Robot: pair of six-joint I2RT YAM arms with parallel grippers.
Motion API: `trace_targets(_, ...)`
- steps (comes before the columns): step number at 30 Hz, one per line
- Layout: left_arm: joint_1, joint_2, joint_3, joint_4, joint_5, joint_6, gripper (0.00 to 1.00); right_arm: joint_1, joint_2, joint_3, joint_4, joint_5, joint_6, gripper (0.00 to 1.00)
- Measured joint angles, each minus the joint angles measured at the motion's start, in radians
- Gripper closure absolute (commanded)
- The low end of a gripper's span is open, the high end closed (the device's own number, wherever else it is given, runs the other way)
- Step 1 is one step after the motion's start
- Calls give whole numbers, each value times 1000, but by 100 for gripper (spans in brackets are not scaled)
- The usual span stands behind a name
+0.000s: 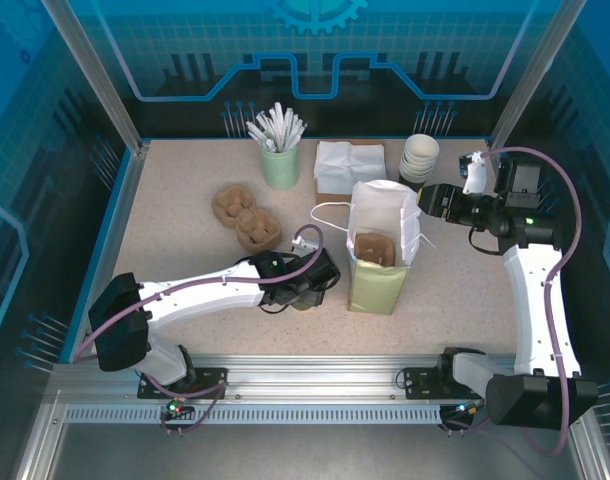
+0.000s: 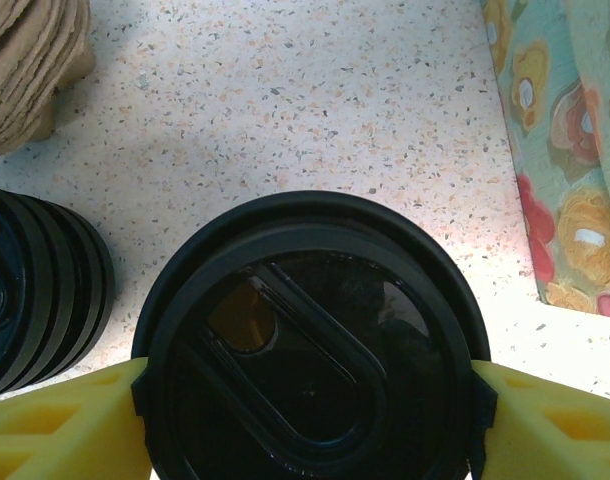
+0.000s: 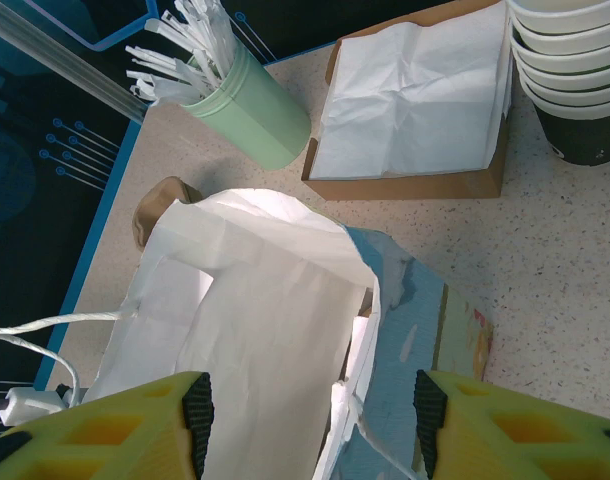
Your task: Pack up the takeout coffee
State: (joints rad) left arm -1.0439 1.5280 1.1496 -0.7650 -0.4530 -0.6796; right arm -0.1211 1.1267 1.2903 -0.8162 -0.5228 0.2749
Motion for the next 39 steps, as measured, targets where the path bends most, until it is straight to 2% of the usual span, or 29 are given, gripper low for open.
trace_targets(11,7,-18,-17,30,5,29,30,-4,38,9,34,-55,-43,41)
trace_targets(17,27,-52,-26,37,23,70,30,3,121,74,57,-88,-159,41)
trace_targets(21,42,-105,-27,37,31,100,29,32,227,179,44,-100,-268,41)
trace_targets(31,89,-254,-27,30,58,172,29,132,542,494,-145,-121,-562,42)
trace_targets(39,106,-309,-25,-17,79,211,29,193,651,613,-332,-108,-768,41)
